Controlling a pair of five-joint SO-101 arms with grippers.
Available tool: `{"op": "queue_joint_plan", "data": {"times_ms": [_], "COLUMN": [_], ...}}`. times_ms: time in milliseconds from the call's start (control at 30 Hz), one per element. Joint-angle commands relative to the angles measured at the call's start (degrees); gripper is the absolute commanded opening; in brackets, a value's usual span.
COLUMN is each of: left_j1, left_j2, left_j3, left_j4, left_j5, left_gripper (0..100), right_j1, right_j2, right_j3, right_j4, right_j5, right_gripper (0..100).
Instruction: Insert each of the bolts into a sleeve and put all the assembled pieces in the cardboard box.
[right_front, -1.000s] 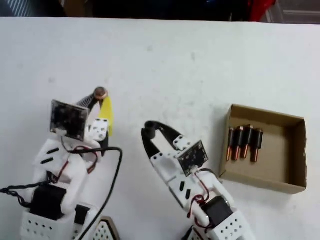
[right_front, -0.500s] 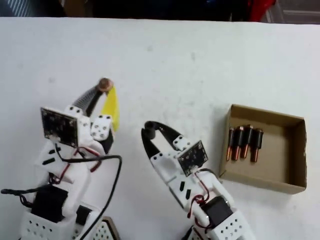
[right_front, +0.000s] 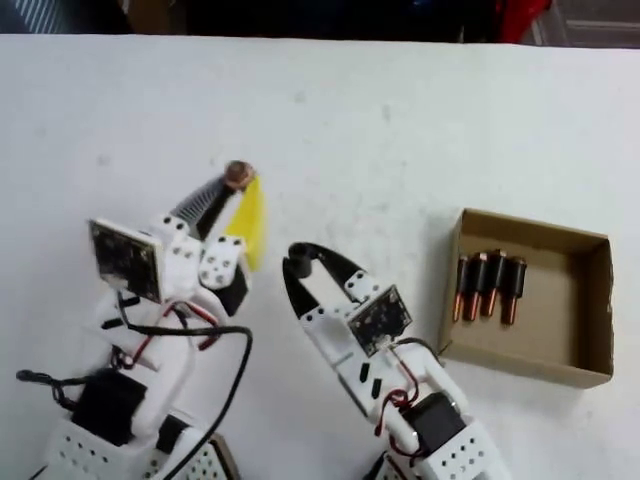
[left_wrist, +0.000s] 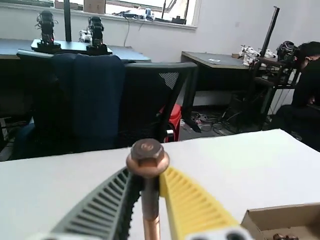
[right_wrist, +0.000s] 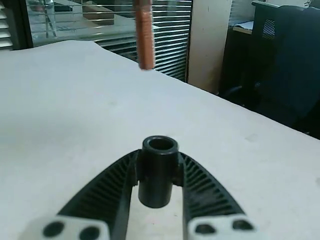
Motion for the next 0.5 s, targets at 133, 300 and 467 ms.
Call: {"op": "queue_joint_plan", "data": {"times_ms": [133,300,467], "left_j1": [6.55,6.99,7.08], "left_j2": [-1.01,-1.01,-1.01], "left_j3": [2.11,1.93,2.20], "left_j4": [-2.55,-2.55,-2.11], "left_j5": [1.32,1.32,1.41], "left_gripper": [2,2,2], "right_j1": [-0.31,-0.22,-0.22], "right_j2": [-0.66,-0.66,-0.66], "right_j3": [0.53,0.53,0.53], "right_j4": [0.48,0.48,0.48], "right_j5": [1.23,1.14,1.14], "right_gripper": [1.7,1.7,1.7]}}
